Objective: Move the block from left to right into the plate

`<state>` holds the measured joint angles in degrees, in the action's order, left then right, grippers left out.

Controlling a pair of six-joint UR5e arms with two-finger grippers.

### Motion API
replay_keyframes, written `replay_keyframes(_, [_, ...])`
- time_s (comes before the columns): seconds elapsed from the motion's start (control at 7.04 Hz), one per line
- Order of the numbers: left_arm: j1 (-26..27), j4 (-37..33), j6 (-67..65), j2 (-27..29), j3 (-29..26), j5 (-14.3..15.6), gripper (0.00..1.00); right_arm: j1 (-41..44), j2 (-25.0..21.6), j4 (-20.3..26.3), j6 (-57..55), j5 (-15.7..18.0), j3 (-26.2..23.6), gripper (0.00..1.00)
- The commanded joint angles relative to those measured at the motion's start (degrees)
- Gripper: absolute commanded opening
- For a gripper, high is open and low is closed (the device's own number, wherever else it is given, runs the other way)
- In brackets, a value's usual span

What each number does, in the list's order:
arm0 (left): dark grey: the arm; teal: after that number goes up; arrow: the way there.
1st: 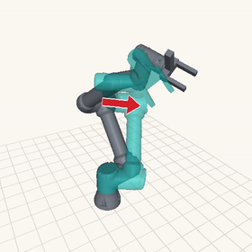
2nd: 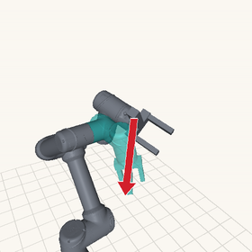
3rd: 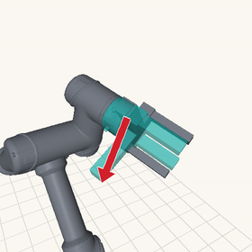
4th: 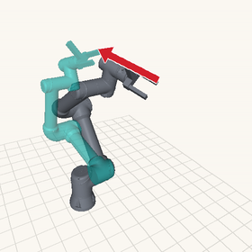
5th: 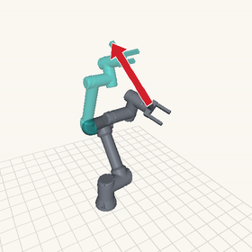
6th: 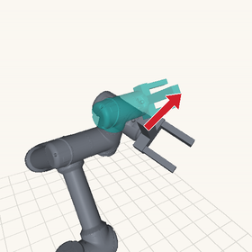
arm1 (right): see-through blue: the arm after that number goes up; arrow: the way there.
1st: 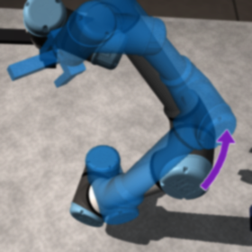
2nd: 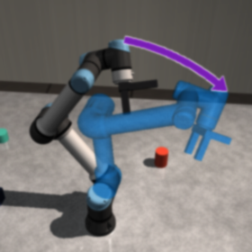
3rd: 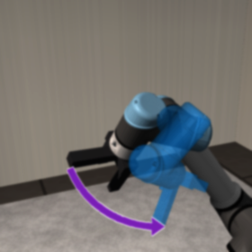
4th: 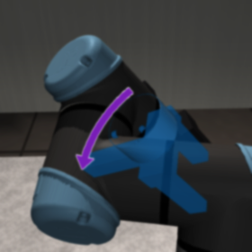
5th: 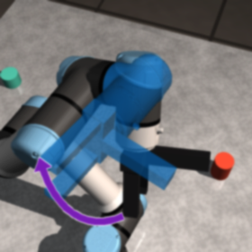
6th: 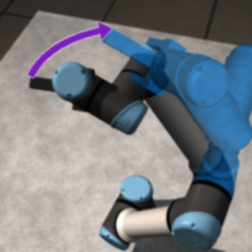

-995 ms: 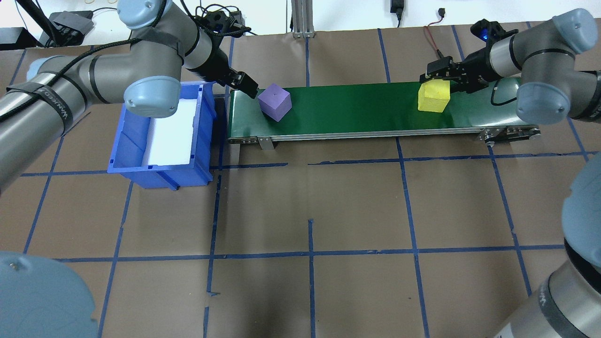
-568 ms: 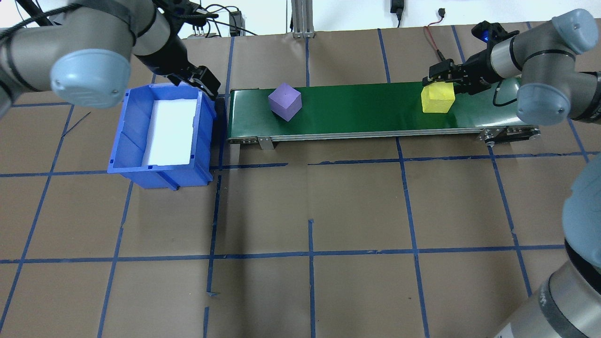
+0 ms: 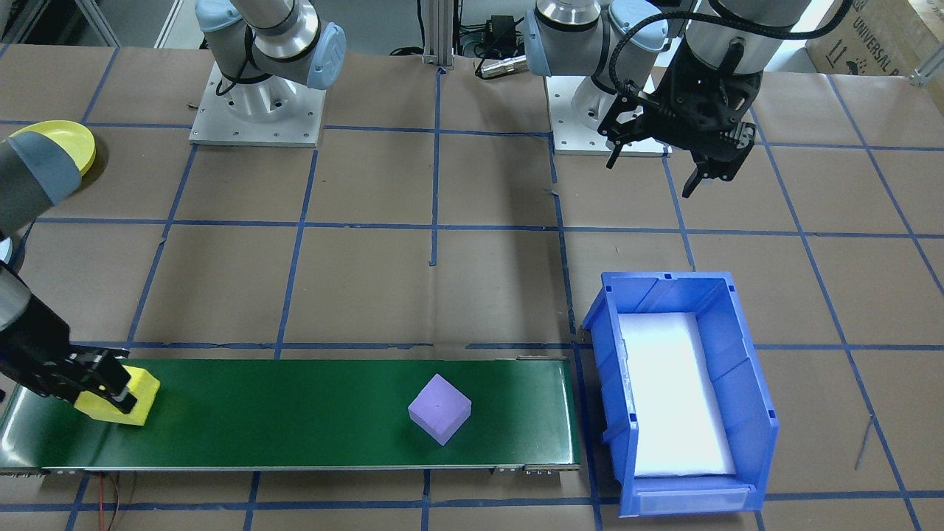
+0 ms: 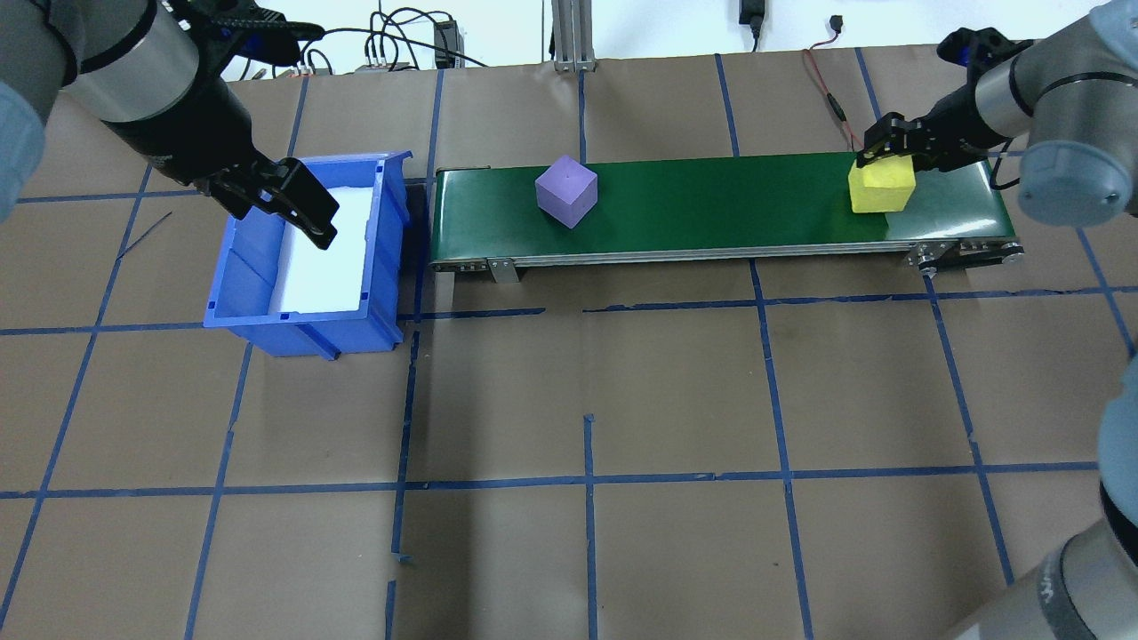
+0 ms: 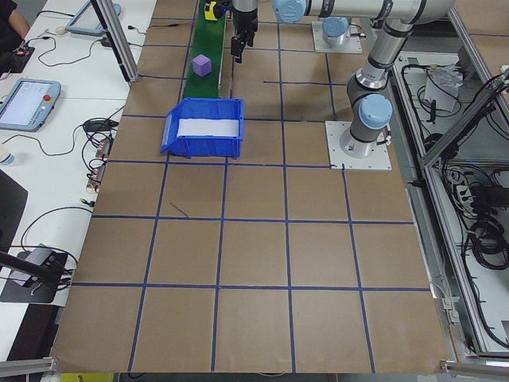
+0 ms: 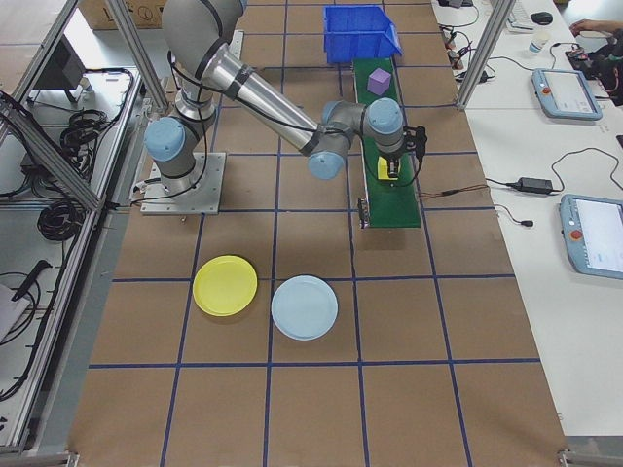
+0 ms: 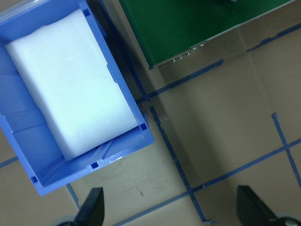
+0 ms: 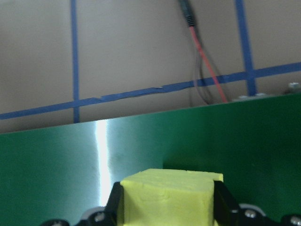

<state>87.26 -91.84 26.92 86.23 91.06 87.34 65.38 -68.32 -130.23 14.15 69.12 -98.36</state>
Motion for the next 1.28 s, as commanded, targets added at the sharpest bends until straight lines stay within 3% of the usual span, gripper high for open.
replay_keyframes(0.0, [0.5,-0.8,0.0,-1.3,1.0,0.6,1.0,-13.6,-7.4,15.4,10.3,0.9,-0.9,0.46])
replay_keyframes(0.14, [0.7,-0.9,0.1,-1.6,1.3,0.3,1.0,-19.3,-12.7,20.8,11.4,2.0,-3.2,0.48])
replay_keyframes(0.28, [0.7,-0.9,-0.1,-1.8,1.3,0.0,1.0,-22.4,-18.5,30.4,11.8,6.2,-5.0,0.46])
replay_keyframes(0.43, [0.7,-1.1,-1.8,-2.4,1.6,0.7,1.0,-26.1,-21.8,32.5,16.3,12.7,-5.3,0.47])
replay_keyframes(0.57, [0.6,-0.9,-4.2,-2.4,1.4,0.7,1.0,-31.6,-21.5,33.2,22.8,15.1,-6.8,0.47])
replay_keyframes(0.85, [0.2,-1.2,-6.9,-2.6,1.1,2.1,1.0,-45.7,-21.4,33.2,35.1,15.3,-12.5,0.47])
replay_keyframes(0.99, [0.0,-1.3,-6.6,-2.9,0.7,3.1,1.0,-52.7,-21.1,29.2,40.5,15.0,-16.3,0.47])
replay_keyframes(1.14, [0.4,-1.3,-6.6,-2.9,1.4,2.5,1.0,-57.0,-17.6,23.8,46.9,14.3,-18.8,0.52])
